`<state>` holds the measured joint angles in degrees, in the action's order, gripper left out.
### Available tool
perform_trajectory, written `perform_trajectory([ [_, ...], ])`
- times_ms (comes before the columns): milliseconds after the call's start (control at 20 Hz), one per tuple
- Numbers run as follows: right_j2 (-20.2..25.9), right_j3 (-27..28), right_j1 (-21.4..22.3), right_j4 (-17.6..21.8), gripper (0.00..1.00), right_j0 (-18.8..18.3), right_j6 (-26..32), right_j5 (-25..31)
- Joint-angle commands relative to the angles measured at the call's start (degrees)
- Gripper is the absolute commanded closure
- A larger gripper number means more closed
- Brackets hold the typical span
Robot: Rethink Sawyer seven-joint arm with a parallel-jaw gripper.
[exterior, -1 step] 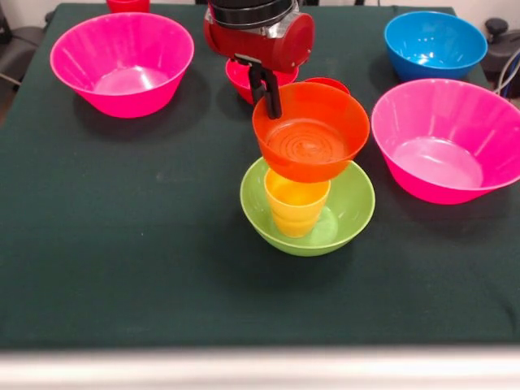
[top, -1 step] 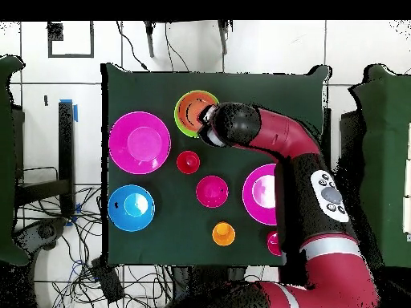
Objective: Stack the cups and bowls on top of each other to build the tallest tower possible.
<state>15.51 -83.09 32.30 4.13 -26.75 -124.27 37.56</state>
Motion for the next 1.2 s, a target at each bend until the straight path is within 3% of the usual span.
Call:
perform_trajectory([
  [50,4.5,-0.7,-2.1,4.2,1.0,-1.0,8.0,-0.7],
  [550,5.2,0.6,-1.8,4.4,1.0,-0.9,6.8,0.9],
  [800,4.3,5.9,-3.5,3.9,1.0,1.1,5.4,4.4],
  [1200,4.1,8.0,-4.5,3.9,1.0,1.7,5.5,5.4],
])
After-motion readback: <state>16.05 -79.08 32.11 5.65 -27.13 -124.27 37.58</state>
